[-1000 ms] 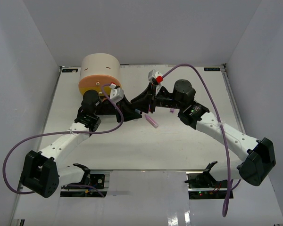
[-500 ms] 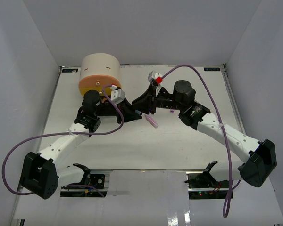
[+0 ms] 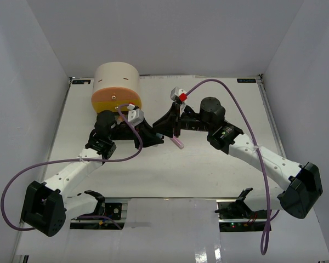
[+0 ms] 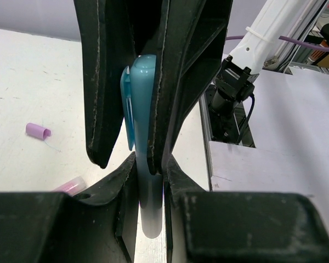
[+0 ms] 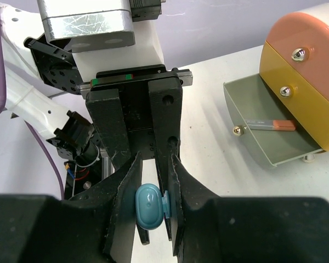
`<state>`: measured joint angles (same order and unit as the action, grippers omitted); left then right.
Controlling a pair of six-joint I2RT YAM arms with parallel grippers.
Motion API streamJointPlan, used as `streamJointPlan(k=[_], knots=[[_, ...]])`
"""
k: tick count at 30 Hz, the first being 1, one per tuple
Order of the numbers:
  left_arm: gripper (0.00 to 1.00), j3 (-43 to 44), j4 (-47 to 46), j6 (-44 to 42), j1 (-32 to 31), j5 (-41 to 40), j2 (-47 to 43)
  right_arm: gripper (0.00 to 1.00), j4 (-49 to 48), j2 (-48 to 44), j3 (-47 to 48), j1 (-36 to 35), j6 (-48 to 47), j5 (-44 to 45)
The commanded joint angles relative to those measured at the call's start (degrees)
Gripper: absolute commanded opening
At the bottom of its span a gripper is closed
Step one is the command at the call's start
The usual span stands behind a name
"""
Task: Sort the stationery into containers
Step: Close the pen cap on the pen, then place the pen in the drawer.
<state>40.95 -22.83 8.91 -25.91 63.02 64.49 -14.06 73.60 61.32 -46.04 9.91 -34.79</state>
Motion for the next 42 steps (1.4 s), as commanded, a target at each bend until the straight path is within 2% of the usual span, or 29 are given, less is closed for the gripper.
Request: streamJointPlan(k=[1,9,14,17,26,27,29,30,32,33,35,39,40,42], knots=[[0.0,1.59,-6.71,0.5,0.6,-1.5,-1.3,0.2,6.42,1.46,-0.77,-0.45,0.55,-1.25],[0.0,0.27,-2.49,0.24,0.6,-2.82,-0.5,0.39,5.98,1.72,1.87,-0.36,0.11,1.12],[0.0,-0.43,-1.25,0.06,0.6,-3.26,-0.51,0.42,5.63,1.81,3.28,-0.28,-0.07,1.74],[0.0,-0.61,-0.64,0.06,0.6,-3.43,-0.07,0.48,5.54,1.81,3.81,-0.28,-0.07,1.83],[0.0,-0.35,8.84,-3.45,0.6,-10.72,0.29,0.75,5.71,-0.65,6.62,0.25,-0.59,5.6],[0.0,-0.08,11.64,-3.98,0.6,-11.69,0.11,0.82,5.89,-1.18,6.79,0.51,-0.77,6.3],[0.0,0.79,14.73,-6.17,0.6,-15.81,-0.94,0.88,6.07,-1.71,6.97,0.95,-1.12,7.97],[0.0,1.15,18.31,-7.05,0.6,-17.74,-1.47,0.94,6.07,-2.58,6.88,1.48,-1.3,8.67],[0.0,2.29,22.19,-8.81,0.6,-25.2,-2.7,0.99,6.42,-3.72,5.57,2.27,-1.74,11.31],[0.0,2.9,26.83,-12.39,0.6,-28.1,-3.83,0.94,6.59,-5.21,4.96,2.88,-2.0,12.8],[0.0,4.74,32.38,-15.22,0.69,-37.3,-5.15,0.9,8.08,-7.67,2.68,3.59,-3.23,18.07],[0.0,7.74,38.29,-25.57,0.77,-51.13,-5.6,0.9,10.9,-11.63,-1.72,5.87,-5.34,26.85],[0.0,9.05,40.04,-27.26,0.77,-56.03,-5.25,0.9,11.77,-13.12,-3.64,6.48,-5.52,27.57],[0.0,10.29,41.28,-32.44,0.86,-60.1,-3.85,0.9,12.22,-14.62,-5.76,6.93,-5.95,28.28]])
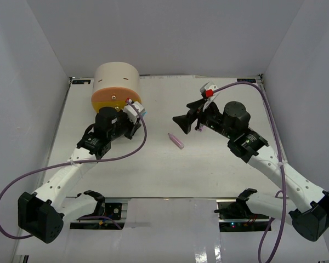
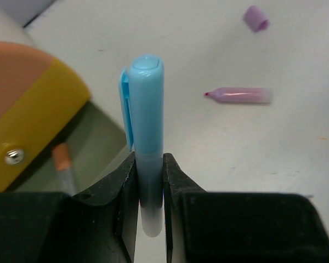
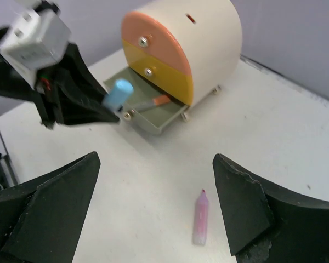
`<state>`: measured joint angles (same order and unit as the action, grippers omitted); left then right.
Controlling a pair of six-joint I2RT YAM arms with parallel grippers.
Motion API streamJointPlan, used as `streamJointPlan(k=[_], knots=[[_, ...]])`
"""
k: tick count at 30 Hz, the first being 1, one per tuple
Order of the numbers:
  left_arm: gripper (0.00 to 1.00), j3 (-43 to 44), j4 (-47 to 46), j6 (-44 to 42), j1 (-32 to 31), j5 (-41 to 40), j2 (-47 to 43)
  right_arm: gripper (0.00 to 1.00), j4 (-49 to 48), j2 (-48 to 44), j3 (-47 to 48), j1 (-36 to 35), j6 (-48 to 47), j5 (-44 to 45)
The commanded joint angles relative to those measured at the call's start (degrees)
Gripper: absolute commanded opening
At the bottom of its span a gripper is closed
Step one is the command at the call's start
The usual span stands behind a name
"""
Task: Sort the stationery into containers
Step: Place the pen in the drawer.
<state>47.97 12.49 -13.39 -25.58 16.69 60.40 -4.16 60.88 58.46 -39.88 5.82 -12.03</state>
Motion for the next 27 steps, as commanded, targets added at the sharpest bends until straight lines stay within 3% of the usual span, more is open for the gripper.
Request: streamJointPlan(k=[1,5,13,18,24,27], knots=[[0.0,3.62,6.49,-11.91,0.62,-15.44,0.94,0.9,2.67,-2.6,-3.95,0.94,-2.04,5.53],[0.04,5.38,7.28,-21.57,1.24,-22.04,5.24,0.9,3.37,-6.3,-10.27,1.47,-1.96,3.96],[0.1,10.91,4.91,-35.81,5.01,-21.35,14.55,0.9,3.2,-8.67,-17.67,2.0,1.12,-0.97],[0.26,12.41,4.3,-38.73,6.86,-18.72,18.26,0.9,3.37,-9.9,-19.87,2.09,1.3,-1.06],[0.38,12.5,4.3,-39.61,7.92,-17.57,21.86,0.9,5.73,-11.05,-20.57,2.09,0.94,-0.1],[0.51,12.94,4.12,-39.17,8.09,-16.95,22.48,0.9,6.97,-10.96,-21.01,2.17,0.42,0.52]])
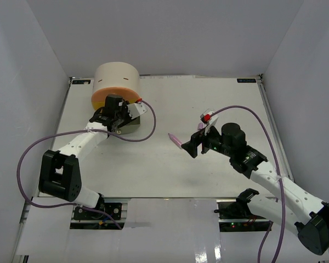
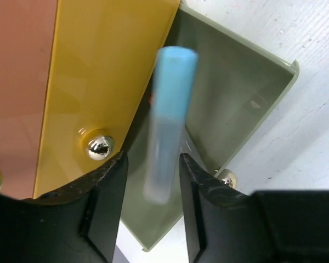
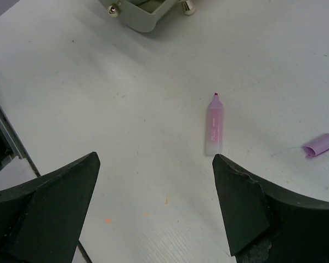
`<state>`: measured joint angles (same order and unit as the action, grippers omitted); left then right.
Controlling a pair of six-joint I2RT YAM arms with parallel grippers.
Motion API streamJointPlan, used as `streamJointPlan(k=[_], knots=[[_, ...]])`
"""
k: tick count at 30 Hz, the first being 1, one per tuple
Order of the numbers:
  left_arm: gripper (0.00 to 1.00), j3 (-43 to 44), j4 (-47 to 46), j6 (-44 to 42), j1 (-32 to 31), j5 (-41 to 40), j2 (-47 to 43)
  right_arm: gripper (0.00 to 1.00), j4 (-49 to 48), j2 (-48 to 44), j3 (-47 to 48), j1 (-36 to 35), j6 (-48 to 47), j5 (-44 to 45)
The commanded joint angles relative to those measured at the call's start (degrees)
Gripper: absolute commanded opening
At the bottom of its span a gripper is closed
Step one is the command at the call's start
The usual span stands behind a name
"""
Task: Sort the stationery into containers
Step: Place the pen in the drawer, then pick up the pen from the center of the board.
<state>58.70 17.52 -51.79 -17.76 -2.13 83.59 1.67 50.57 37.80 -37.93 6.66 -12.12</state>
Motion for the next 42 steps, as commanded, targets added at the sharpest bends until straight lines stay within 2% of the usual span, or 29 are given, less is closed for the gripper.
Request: streamJointPlan(k=[1,2,5,9,12,16,17,20,24,27,31,37,42], knots=[[0.54,2.3,-0.91,-0.68,0.18,1.78,-0.62,0.9,1.4,-0.47,-0.45,0.14,-0.5,0.78],[0.62,2.39,-0.91,-0.51,0.18,1.87,-0.62,0.9,1.93,-0.38,-0.71,0.14,-0.94,1.22],[0.73,3.0,-0.82,0.46,0.18,2.04,-1.15,0.9,2.89,-0.03,-0.8,0.23,-2.08,1.92],[0.83,3.53,-0.91,1.6,0.27,2.04,-2.99,0.92,4.21,2.68,0.42,0.14,-3.66,3.33],[0.87,5.19,-0.99,5.98,0.18,2.65,-5.19,0.95,4.92,6.54,2.1,0.14,-4.72,4.91],[0.98,6.25,-2.57,19.59,0.27,6.52,-9.84,0.99,5.36,13.67,4.99,-0.04,-6.13,6.84],[0.98,5.99,-3.36,27.37,0.27,6.79,-12.29,1.0,5.53,14.99,5.61,-0.21,-6.3,7.8],[0.98,2.05,-6.88,40.31,0.18,8.19,-18.96,0.95,5.97,20.61,8.77,-0.91,-8.31,9.3],[0.98,-4.81,-9.08,54.92,0.27,4.6,-27.59,0.91,5.54,27.81,11.85,-1.79,-11.04,11.5],[0.98,-7.54,-5.94,62.31,0.27,2.92,-31.89,0.87,4.92,31.86,13.52,-1.97,-12.45,11.94],[0.98,-8.6,-1.35,68.39,0.18,-0.59,-34.9,0.8,6.06,36.52,16.07,-2.23,-13.16,10.8],[0.98,-11.06,1.11,71.3,0.18,4.4,-38.15,0.71,6.77,41.36,17.13,-3.46,-13.6,11.94],[0.98,-12.55,2.69,72.27,0.18,5.03,-39.47,0.65,6.5,44.79,16.95,-3.9,-13.51,13.79]])
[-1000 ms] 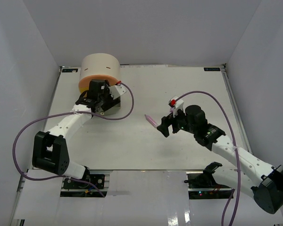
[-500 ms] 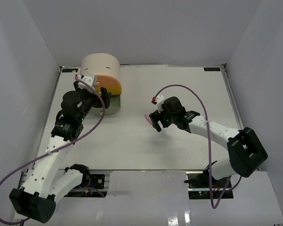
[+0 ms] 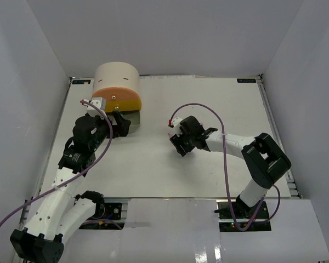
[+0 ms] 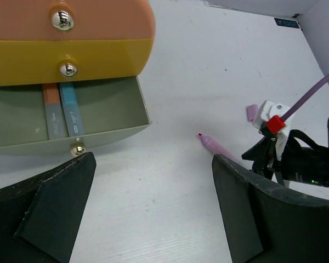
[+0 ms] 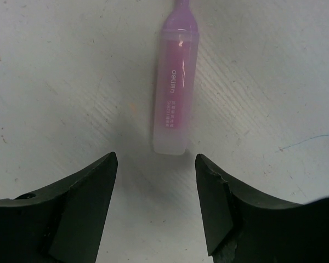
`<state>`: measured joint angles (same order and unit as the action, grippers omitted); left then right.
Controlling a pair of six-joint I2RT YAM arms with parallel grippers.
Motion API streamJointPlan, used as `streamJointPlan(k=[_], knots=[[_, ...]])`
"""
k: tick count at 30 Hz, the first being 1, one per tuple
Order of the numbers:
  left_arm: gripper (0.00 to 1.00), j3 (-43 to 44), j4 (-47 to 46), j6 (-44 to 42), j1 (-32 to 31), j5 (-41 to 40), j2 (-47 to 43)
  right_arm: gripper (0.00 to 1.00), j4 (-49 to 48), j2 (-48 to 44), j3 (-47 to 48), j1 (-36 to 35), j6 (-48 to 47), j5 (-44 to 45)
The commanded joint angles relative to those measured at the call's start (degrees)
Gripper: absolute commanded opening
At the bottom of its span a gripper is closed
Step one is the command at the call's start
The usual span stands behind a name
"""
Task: Sort the stationery into containers
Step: Pick up the pen from the center of the board.
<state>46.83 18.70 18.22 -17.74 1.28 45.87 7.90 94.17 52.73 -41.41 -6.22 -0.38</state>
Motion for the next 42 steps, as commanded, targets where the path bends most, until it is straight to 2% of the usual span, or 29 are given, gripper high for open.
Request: streamJointPlan(k=[1,8,17,26,27,29,31,36,42], knots=[[0.98,-0.86,1.6,2.52,0.25,1.8,-1.92,0.65,0.1,1.63,2.03,-0.51,-0.64,2.49],[0.98,-1.3,1.96,2.53,0.25,2.32,-2.97,0.62,-1.48,5.32,2.2,-0.6,-0.29,4.34],[0.97,-0.77,2.04,2.7,0.16,3.99,-2.19,0.52,-0.52,5.24,1.85,-0.6,0.33,5.04],[0.96,-1.3,0.12,6.91,0.25,8.82,-1.22,0.35,-0.17,2.86,0.18,-1.04,1.73,5.13],[0.96,-1.48,-0.24,7.35,0.25,9.61,-1.13,0.27,-0.34,2.69,-0.25,-1.13,2.0,5.04],[0.96,-2.0,-1.03,9.1,0.16,10.84,-0.87,0.22,-0.69,2.16,-0.43,-1.39,2.44,5.04],[0.96,-2.44,-1.74,10.34,0.25,12.95,-0.43,0.21,-1.4,1.37,-0.87,-1.75,3.31,5.04],[0.95,-3.67,-4.54,16.22,0.16,16.12,0.98,0.08,-3.76,-2.58,-1.84,-3.41,5.78,6.35],[0.94,-6.4,-12.36,23.52,-0.8,19.03,2.21,0.08,-13.78,-12.51,-5.36,-5.87,15.43,11.35]])
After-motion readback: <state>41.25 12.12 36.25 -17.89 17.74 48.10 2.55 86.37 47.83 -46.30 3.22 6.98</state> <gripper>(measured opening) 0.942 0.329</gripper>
